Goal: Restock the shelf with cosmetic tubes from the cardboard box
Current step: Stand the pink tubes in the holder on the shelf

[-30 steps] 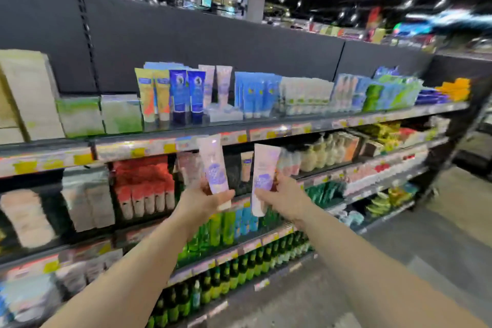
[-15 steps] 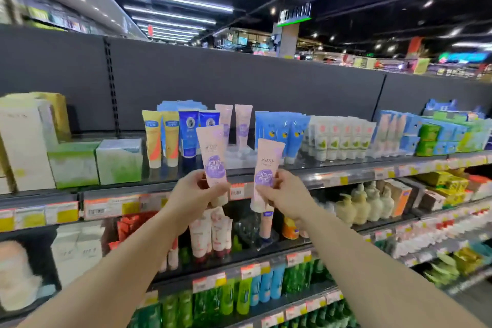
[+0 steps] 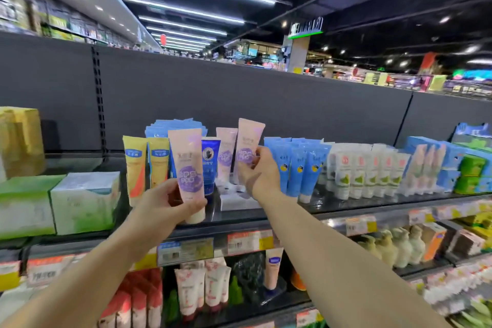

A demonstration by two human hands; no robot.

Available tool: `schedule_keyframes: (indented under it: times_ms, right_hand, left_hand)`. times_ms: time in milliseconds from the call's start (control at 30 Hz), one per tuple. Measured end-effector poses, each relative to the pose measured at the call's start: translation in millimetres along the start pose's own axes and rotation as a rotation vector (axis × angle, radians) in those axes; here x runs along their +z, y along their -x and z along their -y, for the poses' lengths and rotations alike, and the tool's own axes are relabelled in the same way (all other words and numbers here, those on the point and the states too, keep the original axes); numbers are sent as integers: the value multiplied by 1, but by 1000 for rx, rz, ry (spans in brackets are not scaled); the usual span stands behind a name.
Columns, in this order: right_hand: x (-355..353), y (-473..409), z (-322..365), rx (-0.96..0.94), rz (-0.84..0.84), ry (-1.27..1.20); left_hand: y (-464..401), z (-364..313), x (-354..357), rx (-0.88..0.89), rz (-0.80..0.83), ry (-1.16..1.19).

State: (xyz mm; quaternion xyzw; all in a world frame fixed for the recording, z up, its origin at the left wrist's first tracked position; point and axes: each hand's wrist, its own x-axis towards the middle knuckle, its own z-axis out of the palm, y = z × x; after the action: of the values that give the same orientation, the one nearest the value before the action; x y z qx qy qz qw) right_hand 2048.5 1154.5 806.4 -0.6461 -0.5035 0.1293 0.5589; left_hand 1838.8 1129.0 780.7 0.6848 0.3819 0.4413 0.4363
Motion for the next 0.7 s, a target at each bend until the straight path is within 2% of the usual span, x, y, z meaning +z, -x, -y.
schedule_keyframes:
  times_ms: [300,700]
  right_hand:
    - [19,-28,-22,37,72,-22]
    - [20,-39,-27,81,96,13]
  left_hand:
    - [-6,-5,9,-28,-27,11]
    - [-4,-14,28,-5,54,46]
